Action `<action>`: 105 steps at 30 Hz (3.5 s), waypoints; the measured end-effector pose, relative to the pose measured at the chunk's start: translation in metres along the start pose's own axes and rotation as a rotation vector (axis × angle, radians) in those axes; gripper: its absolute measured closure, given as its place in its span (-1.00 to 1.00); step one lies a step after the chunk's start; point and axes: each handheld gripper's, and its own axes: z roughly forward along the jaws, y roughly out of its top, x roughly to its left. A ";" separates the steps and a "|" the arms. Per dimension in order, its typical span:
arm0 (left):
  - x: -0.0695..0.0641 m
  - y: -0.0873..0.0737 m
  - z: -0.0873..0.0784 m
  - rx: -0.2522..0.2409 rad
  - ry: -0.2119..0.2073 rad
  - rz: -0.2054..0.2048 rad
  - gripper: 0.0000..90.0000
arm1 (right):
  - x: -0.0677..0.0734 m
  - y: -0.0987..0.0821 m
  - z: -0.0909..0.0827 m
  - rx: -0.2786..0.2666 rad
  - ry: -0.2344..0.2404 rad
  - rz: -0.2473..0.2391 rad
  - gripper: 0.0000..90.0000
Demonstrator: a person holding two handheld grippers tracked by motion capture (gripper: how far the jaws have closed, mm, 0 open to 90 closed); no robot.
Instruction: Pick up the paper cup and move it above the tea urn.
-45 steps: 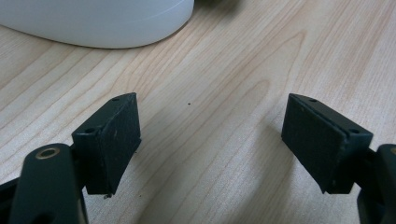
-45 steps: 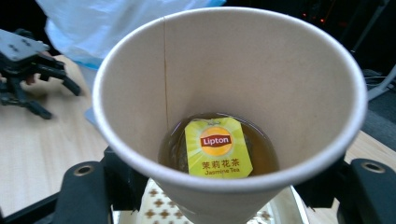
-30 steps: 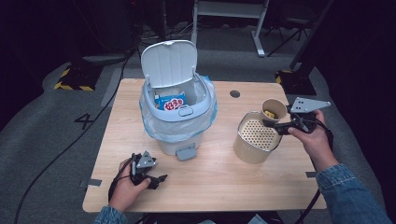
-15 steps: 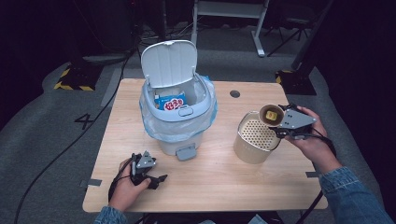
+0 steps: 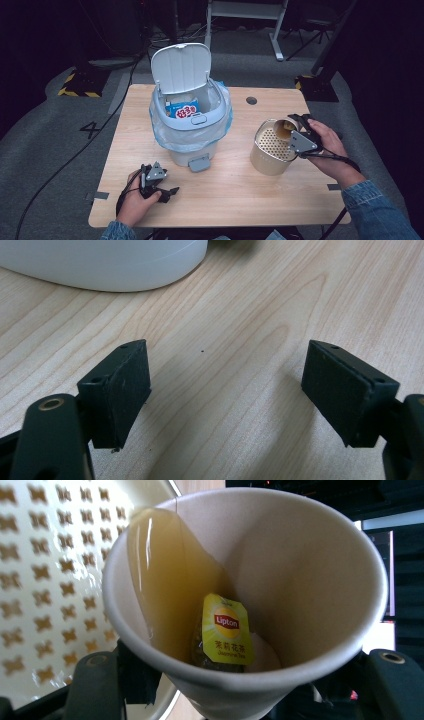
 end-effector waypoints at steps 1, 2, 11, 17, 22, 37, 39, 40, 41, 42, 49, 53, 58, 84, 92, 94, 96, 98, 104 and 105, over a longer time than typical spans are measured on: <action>0.000 0.000 0.000 0.000 0.000 0.000 -0.56 | 0.001 0.000 0.000 0.009 -0.009 -0.012 -0.24; 0.000 0.000 0.000 0.000 0.000 0.000 -0.56 | 0.003 0.002 -0.001 0.035 -0.035 -0.061 -0.24; 0.000 0.000 0.000 0.000 0.000 0.000 -0.56 | 0.013 0.011 -0.006 0.141 -0.175 -0.375 -0.24; 0.000 0.000 0.000 0.000 0.000 0.000 -0.56 | 0.018 0.014 -0.008 0.230 -0.288 -0.615 -0.24; 0.000 0.000 0.000 0.000 0.000 0.000 -0.56 | 0.021 0.017 -0.010 0.263 -0.339 -0.728 -0.23; 0.000 0.000 0.000 0.000 0.000 0.000 -0.56 | 0.026 0.022 -0.017 0.387 -0.511 -1.074 -0.24; 0.000 0.000 0.000 0.000 0.000 0.000 -0.56 | 0.024 0.022 -0.018 0.392 -0.509 -1.085 -0.24; 0.000 0.000 0.000 0.000 0.000 0.000 -0.56 | 0.022 0.021 -0.018 0.393 -0.504 -1.080 -0.24; 0.000 0.000 0.000 0.000 0.000 0.000 -0.56 | 0.022 0.021 -0.018 0.393 -0.504 -1.080 -0.24; 0.000 0.000 0.000 0.000 0.000 0.000 -0.56 | 0.022 0.021 -0.019 0.390 -0.502 -1.074 -0.24; 0.000 0.000 0.000 0.000 0.000 0.000 -0.56 | 0.019 0.021 -0.019 0.345 -0.467 -0.984 -0.25; 0.000 0.000 0.000 0.000 0.000 0.000 -0.56 | 0.009 0.015 -0.019 0.242 -0.399 -0.715 -0.27; 0.000 0.000 0.000 0.000 0.000 0.000 -0.56 | -0.005 0.002 -0.022 0.127 -0.299 -0.394 -0.28; 0.000 0.000 0.000 0.000 0.002 -0.001 -0.55 | -0.023 -0.052 -0.016 -0.422 0.413 1.092 -0.30; 0.000 0.000 0.000 0.000 0.002 -0.001 -0.55 | -0.028 -0.053 -0.021 -0.454 0.524 1.191 -0.30; 0.000 0.000 0.000 0.000 0.002 -0.001 -0.55 | -0.029 -0.052 -0.020 -0.452 0.529 1.190 -0.30; 0.000 0.000 0.000 0.000 0.002 -0.001 -0.55 | -0.030 -0.051 -0.020 -0.446 0.525 1.180 -0.30; 0.000 0.000 0.000 0.000 0.002 -0.001 -0.55 | -0.032 -0.050 -0.020 -0.436 0.515 1.162 -0.30; 0.000 0.000 0.000 0.000 0.002 -0.001 -0.55 | -0.040 -0.047 -0.021 -0.432 0.481 1.119 -0.30; 0.000 0.000 0.000 0.000 0.002 -0.001 -0.55 | -0.042 -0.047 -0.021 -0.435 0.480 1.114 -0.30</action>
